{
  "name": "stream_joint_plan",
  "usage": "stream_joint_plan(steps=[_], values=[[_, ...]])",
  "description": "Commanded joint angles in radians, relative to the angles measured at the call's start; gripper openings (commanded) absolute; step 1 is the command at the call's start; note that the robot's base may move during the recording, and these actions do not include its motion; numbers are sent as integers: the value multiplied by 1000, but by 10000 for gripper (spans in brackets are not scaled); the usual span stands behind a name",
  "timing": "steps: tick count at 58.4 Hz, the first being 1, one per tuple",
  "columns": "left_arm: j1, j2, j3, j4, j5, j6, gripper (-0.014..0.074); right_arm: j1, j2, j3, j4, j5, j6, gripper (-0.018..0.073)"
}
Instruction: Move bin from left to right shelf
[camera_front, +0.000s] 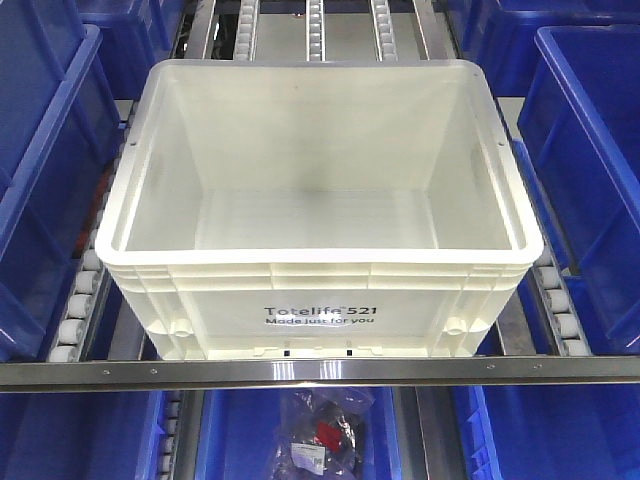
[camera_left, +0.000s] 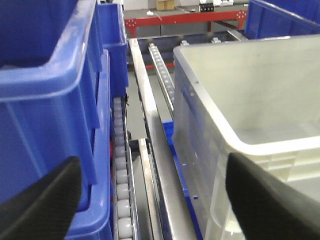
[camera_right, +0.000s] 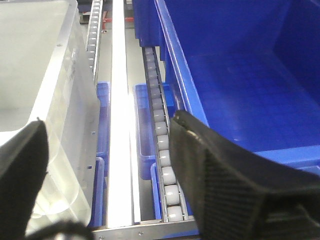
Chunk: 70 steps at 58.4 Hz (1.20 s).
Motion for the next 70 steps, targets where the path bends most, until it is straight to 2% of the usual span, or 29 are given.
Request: stream_joint_plan(steps=[1,10,16,27,40,54,70], values=[[-30,33,-43,-10,-41,-3,613,28,20,-53,-5,-48,-5,510],[-93,112,-139,-10,25,-3,584,143,120,-144,-12,39,-12,510],[-116,217,-225,-10,83,-3,567,181,216,-206,-13,68,-12,510],[-115,437,-382,-10,126,-102,548,184,419,-343,-2,74,-4,510],[-115,709,-595,-10,221,-98,548,183,654,-543,-1,167,1,510],[-115,982,-842,-9,383,-69,548,171,863,-735,-3,268,51,510],[-115,1171,-1008,-9,469,-70,548,171,1049,-946,-4,416,60,510]])
